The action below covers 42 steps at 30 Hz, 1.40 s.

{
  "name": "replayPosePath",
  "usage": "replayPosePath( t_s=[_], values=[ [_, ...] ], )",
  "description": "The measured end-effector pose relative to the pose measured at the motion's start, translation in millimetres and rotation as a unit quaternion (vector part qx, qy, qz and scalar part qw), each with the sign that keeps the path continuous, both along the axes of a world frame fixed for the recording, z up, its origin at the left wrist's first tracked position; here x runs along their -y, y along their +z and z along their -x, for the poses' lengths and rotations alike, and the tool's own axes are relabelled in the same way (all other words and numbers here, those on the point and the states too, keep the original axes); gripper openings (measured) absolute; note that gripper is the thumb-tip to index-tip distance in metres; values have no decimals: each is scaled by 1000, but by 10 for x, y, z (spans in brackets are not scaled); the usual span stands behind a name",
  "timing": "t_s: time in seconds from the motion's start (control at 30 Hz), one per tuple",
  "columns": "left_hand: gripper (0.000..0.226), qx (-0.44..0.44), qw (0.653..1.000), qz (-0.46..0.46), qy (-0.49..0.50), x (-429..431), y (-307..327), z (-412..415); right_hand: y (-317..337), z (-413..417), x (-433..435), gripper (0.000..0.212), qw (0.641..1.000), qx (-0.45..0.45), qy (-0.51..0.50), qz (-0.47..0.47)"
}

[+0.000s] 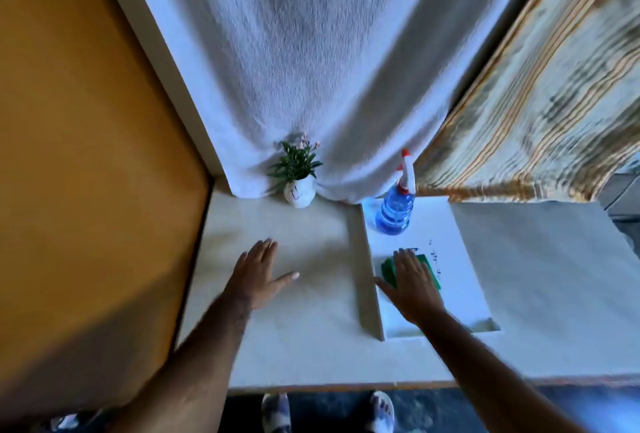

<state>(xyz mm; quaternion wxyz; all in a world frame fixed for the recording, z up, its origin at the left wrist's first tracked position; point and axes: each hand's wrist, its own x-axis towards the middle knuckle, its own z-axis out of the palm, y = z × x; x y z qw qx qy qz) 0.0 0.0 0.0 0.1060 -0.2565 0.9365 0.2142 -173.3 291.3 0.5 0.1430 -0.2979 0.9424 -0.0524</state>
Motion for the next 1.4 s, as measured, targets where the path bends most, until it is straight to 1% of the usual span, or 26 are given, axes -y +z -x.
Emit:
replayPosePath(
  t_s=[0.07, 0.13, 0.17, 0.23, 0.3, 0.4, 0.47, 0.57, 0.63, 0.7, 0.8, 0.87, 0.97, 1.03, 1.07, 1.13, 1.2, 1.27, 1.33, 1.4],
  values=[
    [104, 0, 1000, 1, -3, -51, -137, -57, -125, -7, -101, 91, 998, 10, -56, 15],
    [118, -24, 999, 21, -10, -138, -285, -155, -271, -56, -214, 101, 996, 11, -87, 6],
    [116, -38, 999, 33, -15, -170, -383, -184, -364, -83, -238, 111, 996, 3, -86, 12],
    [102, -45, 997, 62, -22, -201, -515, -216, -503, -151, -243, 126, 997, -11, -72, 31],
    [92, -41, 994, 94, -27, -238, -588, -250, -551, -168, -249, 125, 995, -10, -81, 50],
    [91, -26, 992, 122, -27, -269, -733, -282, -491, -90, -158, 110, 987, 15, -121, 106],
    [93, -30, 991, 130, -24, -265, -804, -285, -326, 145, -13, 101, 972, 29, -148, 178],
    [91, -34, 990, 136, -23, -258, -862, -282, 26, 710, 299, 91, 936, 14, -172, 307],
    [89, -39, 988, 148, -21, -263, -891, -286, 233, 1062, 503, 86, 910, 2, -161, 381],
    [89, -43, 986, 160, -20, -271, -892, -284, 362, 1294, 684, 69, 891, 18, -125, 435],
    [91, -50, 983, 175, -21, -258, -912, -289, 348, 1430, 815, 57, 862, 102, -136, 477],
    [91, -48, 982, 182, -23, -253, -928, -293, 244, 1461, 829, 44, 842, 132, -143, 504],
    [93, -51, 980, 190, -22, -247, -956, -291, 168, 1464, 890, 33, 819, 122, -168, 535],
    [93, -55, 979, 196, -22, -248, -943, -288, 177, 1451, 947, 29, 800, 114, -208, 551],
    [93, -56, 978, 200, -22, -251, -932, -289, 205, 1442, 969, 25, 797, 112, -228, 548],
    [93, -57, 977, 202, -24, -254, -921, -288, 275, 1438, 997, 17, 804, 99, -237, 536],
    [93, -59, 977, 203, -22, -246, -921, -292, 409, 1380, 1081, 19, 813, 98, -209, 535],
    [93, -62, 977, 202, -20, -244, -934, -296, 530, 1238, 1234, 26, 836, 111, -170, 510],
    [93, -64, 977, 201, -17, -239, -948, -300, 541, 1030, 1440, 34, 872, 155, -133, 444],
    [93, -61, 979, 196, -17, -235, -947, -303, 451, 805, 1655, 28, 898, 223, -128, 358]
  ],
)
